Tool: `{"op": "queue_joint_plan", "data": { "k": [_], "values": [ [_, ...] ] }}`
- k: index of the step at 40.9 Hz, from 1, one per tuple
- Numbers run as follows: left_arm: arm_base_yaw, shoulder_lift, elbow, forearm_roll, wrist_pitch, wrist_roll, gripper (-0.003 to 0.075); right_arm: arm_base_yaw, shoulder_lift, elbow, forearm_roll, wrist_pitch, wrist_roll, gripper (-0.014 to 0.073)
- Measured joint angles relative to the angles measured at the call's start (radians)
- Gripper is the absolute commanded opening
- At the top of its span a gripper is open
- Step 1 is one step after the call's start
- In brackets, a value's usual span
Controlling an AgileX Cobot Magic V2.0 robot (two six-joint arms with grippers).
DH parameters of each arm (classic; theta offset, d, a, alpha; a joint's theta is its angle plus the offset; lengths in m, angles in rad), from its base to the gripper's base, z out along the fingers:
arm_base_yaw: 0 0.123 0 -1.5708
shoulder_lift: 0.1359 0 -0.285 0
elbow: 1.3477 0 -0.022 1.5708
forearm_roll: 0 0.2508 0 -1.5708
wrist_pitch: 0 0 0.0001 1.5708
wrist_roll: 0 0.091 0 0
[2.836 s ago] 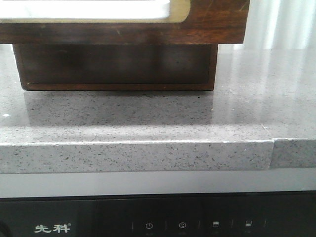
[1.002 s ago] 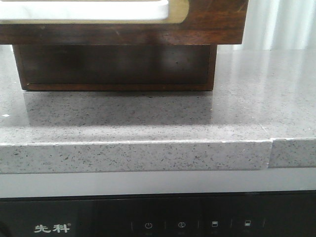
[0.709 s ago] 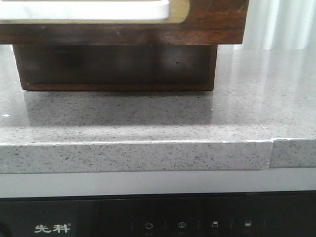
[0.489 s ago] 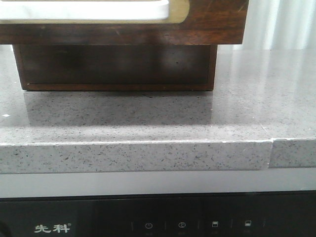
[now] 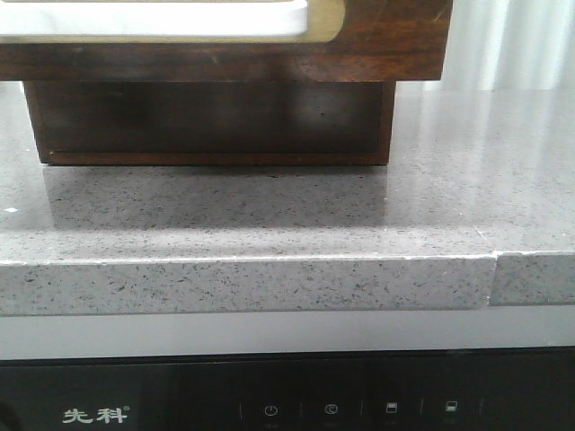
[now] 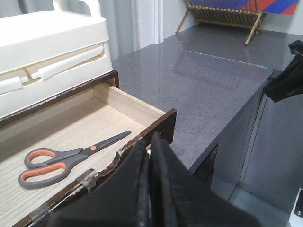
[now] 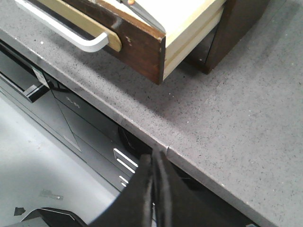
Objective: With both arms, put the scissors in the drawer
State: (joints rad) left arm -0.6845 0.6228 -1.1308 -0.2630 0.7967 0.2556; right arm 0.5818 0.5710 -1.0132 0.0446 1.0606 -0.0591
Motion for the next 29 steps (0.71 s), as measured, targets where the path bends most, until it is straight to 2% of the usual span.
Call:
{"op": "queue_joint_plan", "data": {
  "k": [25, 29],
  "values": [
    [0.000, 0.000, 0.008, -0.002, -0.002, 0.000, -0.0020, 0.000, 0.000, 0.000, -0.008, -0.022, 0.000, -0.0060],
    [0.039, -0.011, 0.037, -0.002, -0.020, 0.000, -0.0020, 0.000, 0.000, 0.000, -0.008, -0.022, 0.000, -0.0060]
  ]
}}
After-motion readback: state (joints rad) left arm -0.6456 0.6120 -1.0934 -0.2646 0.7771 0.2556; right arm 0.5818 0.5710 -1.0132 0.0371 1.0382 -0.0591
